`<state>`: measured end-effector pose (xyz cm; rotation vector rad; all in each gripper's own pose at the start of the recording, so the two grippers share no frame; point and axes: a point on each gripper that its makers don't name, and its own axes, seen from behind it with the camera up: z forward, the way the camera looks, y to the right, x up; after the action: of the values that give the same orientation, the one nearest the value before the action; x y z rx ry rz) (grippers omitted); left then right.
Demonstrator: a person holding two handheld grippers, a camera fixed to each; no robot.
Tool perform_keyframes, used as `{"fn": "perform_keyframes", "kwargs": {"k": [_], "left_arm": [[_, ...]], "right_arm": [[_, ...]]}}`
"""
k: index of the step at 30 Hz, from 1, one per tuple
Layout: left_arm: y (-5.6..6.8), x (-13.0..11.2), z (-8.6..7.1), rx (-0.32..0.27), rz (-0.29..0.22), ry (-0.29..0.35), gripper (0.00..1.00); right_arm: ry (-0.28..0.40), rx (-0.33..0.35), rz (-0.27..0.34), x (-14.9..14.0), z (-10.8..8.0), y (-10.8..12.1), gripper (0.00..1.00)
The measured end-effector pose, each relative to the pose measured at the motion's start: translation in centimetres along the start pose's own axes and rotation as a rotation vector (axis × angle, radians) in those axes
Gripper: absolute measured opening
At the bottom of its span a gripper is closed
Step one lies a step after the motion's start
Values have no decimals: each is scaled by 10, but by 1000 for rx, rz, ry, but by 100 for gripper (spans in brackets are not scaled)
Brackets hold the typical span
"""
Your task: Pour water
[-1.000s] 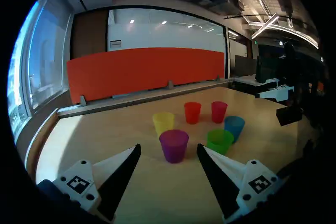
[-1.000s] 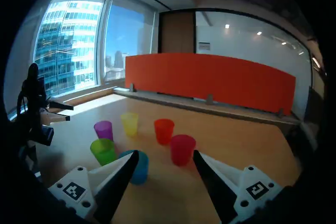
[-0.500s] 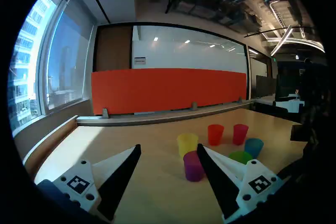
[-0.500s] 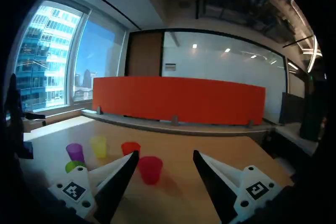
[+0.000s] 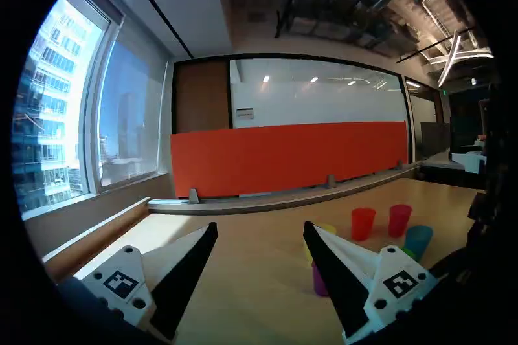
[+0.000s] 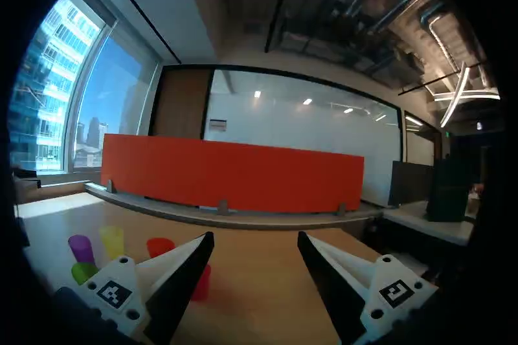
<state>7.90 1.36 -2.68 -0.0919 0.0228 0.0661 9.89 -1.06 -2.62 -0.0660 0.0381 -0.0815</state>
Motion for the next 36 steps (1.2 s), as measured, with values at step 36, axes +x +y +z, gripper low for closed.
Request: {"fn": "perform_keyframes", "kwargs": {"k": [36], "left_arm": [[-26,-53,12,146,-37,18,99]], "right_arm": [[12,0,41,24,-5,-18,100]]}}
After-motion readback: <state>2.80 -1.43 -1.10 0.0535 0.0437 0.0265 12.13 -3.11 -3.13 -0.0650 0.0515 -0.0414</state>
